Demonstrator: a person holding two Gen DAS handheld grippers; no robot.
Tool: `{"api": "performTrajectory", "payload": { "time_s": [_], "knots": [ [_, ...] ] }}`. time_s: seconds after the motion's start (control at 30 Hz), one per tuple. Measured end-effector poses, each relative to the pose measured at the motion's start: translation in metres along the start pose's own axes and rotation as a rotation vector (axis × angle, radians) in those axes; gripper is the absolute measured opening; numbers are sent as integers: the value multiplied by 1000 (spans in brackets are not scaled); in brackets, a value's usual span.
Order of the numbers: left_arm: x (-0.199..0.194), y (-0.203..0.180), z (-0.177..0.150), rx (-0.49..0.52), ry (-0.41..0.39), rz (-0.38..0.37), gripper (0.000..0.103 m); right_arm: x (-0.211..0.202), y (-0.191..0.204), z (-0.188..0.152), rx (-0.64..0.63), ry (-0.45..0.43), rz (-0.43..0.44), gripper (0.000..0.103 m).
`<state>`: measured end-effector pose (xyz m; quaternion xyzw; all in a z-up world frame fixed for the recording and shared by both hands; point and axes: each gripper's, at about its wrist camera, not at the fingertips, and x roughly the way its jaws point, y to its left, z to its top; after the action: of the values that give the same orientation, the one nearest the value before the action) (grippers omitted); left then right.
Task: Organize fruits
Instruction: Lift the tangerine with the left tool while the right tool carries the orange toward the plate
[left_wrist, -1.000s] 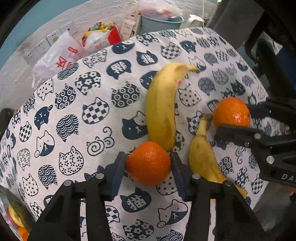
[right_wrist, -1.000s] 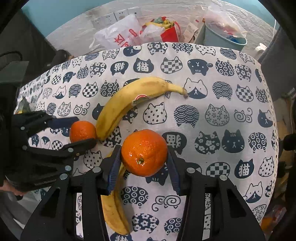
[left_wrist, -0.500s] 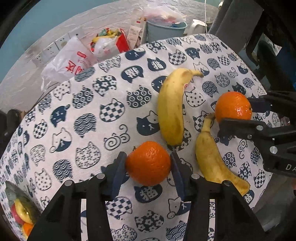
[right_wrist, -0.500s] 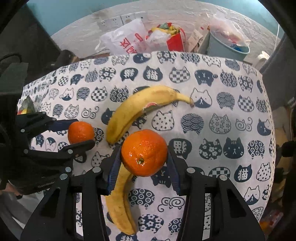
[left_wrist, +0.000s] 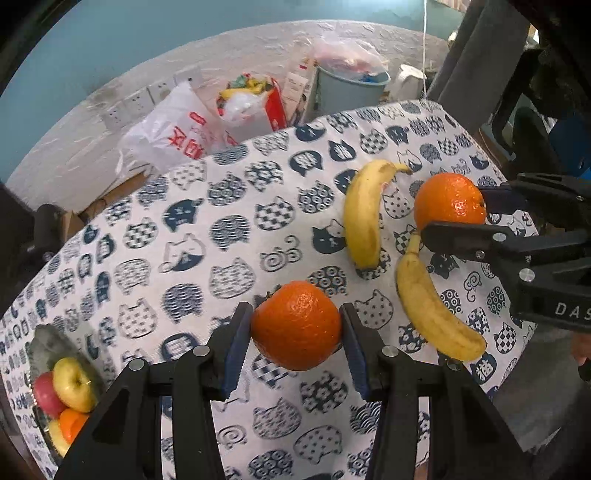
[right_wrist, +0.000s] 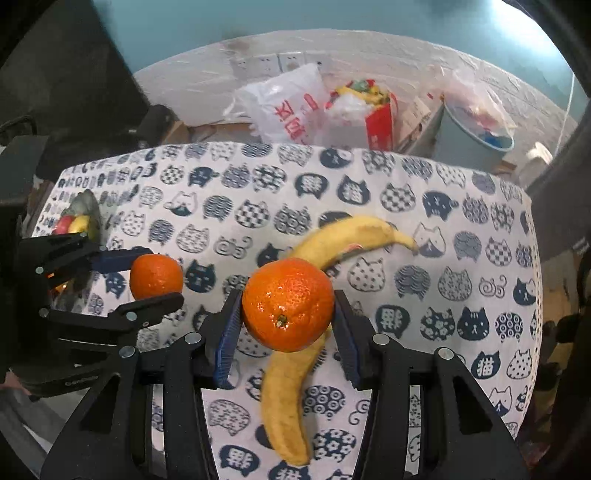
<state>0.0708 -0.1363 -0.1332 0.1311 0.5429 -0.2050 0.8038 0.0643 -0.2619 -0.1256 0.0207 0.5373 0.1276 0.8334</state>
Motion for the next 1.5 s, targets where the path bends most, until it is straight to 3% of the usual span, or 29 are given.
{"api": "performTrajectory", "payload": {
  "time_s": [0.9, 1.5],
  "knots": [
    [-85, 121, -71, -249, -119, 42, 49, -2, 143, 40, -194, -38, 108, 47],
    [-97, 197, -106, -389, -154, 79, 49, 35, 224, 66, -272, -2, 183, 47]
  ]
}}
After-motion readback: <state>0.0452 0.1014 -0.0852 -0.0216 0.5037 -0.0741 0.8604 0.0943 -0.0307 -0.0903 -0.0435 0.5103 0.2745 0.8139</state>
